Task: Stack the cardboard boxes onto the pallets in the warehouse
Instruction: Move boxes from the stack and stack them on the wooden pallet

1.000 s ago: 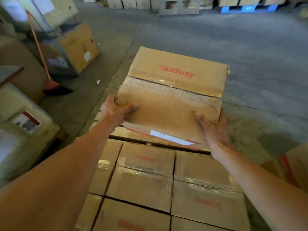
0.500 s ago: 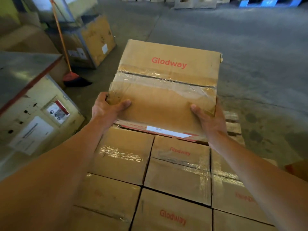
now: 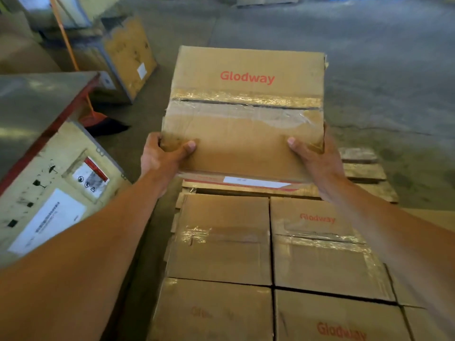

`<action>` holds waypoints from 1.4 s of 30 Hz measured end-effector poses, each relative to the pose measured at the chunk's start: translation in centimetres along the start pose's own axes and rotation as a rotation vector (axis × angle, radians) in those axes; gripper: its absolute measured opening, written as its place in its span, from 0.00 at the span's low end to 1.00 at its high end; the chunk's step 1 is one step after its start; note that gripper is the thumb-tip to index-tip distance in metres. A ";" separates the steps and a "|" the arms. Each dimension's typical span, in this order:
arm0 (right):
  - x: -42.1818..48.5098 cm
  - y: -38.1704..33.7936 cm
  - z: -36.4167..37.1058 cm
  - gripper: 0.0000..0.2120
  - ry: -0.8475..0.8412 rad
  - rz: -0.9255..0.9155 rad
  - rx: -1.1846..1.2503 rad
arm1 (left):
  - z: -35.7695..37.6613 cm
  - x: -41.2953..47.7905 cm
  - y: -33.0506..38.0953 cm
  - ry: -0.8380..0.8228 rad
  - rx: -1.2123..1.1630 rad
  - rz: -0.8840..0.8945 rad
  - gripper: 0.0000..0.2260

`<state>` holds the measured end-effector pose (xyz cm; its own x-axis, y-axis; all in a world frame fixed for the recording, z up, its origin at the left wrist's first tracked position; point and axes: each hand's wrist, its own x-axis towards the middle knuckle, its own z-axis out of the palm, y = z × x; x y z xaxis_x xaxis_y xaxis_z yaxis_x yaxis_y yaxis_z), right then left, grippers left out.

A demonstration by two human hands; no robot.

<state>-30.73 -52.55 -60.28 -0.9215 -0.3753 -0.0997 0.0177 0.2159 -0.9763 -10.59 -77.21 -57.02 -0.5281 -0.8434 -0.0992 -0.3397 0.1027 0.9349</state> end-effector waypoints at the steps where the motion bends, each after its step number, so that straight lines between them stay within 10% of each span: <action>1: 0.2 0.6 1.1 0.42 0.017 0.003 -0.007 | -0.3 1.0 -1.1 -0.012 -0.008 -0.001 0.48; 10: 4.6 6.5 8.5 0.42 0.073 0.008 -0.108 | 0.5 8.7 -10.5 -0.040 -0.104 -0.006 0.28; 24: 12.8 21.1 13.0 0.50 -0.015 0.048 -0.091 | 7.3 17.2 -24.3 -0.080 -0.066 -0.032 0.22; 42: 15.8 29.1 14.9 0.49 -0.020 0.263 -0.870 | 12.0 19.7 -31.9 -0.042 0.339 -0.181 0.24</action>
<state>-38.97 -65.65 -93.08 -0.9222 -0.2313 -0.3098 -0.0801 0.8982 -0.4322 -19.52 -90.80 -92.89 -0.4654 -0.8421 -0.2725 -0.6646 0.1291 0.7360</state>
